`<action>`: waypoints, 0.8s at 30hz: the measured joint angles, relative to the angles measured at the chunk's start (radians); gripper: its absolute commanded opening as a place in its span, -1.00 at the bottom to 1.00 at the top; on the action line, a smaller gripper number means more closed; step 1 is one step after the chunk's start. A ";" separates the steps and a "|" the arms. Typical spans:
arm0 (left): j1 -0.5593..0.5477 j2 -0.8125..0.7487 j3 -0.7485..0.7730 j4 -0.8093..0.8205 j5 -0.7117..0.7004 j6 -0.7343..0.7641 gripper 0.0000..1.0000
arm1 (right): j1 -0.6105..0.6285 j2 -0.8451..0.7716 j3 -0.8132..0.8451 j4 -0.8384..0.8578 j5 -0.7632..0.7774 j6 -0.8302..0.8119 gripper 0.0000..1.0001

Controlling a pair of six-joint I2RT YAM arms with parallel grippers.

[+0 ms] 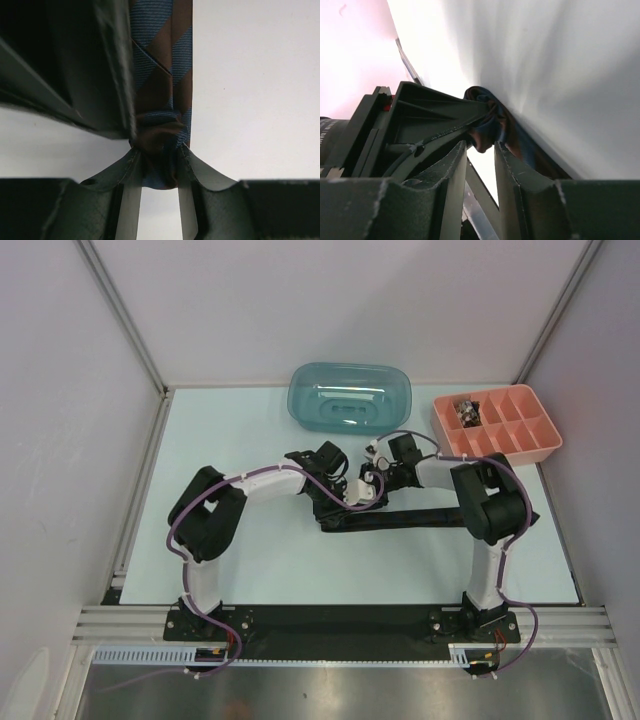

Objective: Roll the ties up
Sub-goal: Roll the tie at the center of the board.

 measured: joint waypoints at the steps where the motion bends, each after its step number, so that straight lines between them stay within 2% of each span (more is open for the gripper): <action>1: 0.000 0.000 0.000 0.000 0.000 0.000 -0.28 | 0.009 0.000 0.000 0.003 -0.004 0.001 -0.33; 7: 0.000 0.000 0.000 0.000 0.000 0.001 -0.24 | 0.053 0.001 -0.001 0.014 -0.005 0.008 -0.39; 18: 0.000 0.000 0.000 0.001 0.001 0.000 -0.15 | 0.058 0.049 0.000 0.019 -0.006 0.004 -1.00; 19: 0.000 0.000 0.000 0.001 0.001 -0.001 -0.13 | 0.058 0.051 0.000 0.019 -0.006 0.003 -1.00; 22: -0.001 0.000 0.000 0.002 0.001 -0.001 0.11 | 0.056 0.051 0.001 0.018 -0.005 0.001 -1.00; 23: -0.001 0.000 -0.001 0.003 0.001 -0.002 0.28 | 0.055 0.051 0.001 0.017 -0.002 -0.001 -1.00; 24: -0.001 0.000 -0.002 0.008 0.001 -0.002 0.35 | 0.051 0.051 0.001 0.014 0.000 -0.005 -1.00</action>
